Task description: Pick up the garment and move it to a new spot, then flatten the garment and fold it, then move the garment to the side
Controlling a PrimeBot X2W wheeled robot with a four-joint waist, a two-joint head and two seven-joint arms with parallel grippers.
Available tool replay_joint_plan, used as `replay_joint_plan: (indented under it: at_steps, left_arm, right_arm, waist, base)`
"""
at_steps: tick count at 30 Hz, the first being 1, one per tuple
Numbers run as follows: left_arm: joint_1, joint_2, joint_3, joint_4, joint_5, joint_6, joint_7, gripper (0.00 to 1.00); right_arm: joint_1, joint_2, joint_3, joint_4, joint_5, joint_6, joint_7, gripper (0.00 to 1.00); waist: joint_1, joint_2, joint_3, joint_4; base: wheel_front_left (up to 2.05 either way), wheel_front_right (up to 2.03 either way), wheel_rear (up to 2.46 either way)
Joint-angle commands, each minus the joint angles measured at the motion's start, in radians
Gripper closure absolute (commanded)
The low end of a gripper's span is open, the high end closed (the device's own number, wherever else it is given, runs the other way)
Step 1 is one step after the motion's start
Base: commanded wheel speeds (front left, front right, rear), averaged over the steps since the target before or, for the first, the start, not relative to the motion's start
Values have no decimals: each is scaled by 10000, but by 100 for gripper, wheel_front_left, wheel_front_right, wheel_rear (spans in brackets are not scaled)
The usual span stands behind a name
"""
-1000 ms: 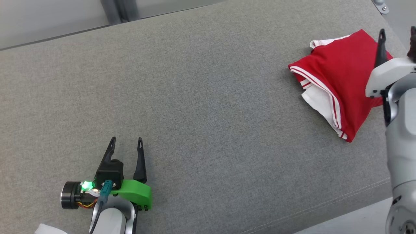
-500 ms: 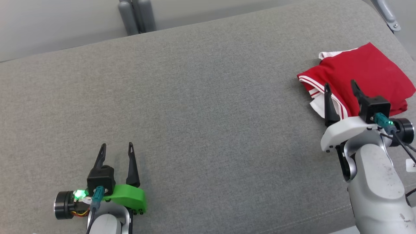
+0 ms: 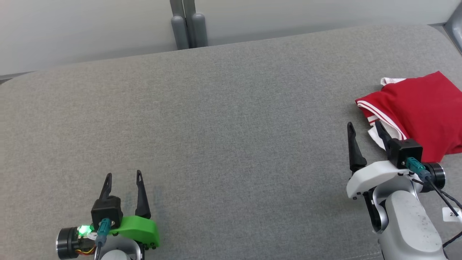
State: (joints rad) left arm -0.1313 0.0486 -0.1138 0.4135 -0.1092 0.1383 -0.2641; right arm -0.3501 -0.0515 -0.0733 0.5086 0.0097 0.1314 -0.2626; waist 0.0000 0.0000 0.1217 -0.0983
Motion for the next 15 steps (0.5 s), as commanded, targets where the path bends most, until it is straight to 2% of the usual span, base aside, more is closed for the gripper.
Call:
replay_joint_plan:
  at_steps: [1,15]
  left_arm:
    - [167,46,67,-41,-56,13,9,0]
    - [648,46,411,-303,-318,-489,9,0]
  right_arm:
    - [195,-3,81,-73,155,-17,-21,0]
    - [921,-3,274,-198,782,-17,-21,0]
  waist:
    - [0,0,-291,294]
    - [0,0,-873,723]
  base:
    - [0,0,0]
    - [0,0,0]
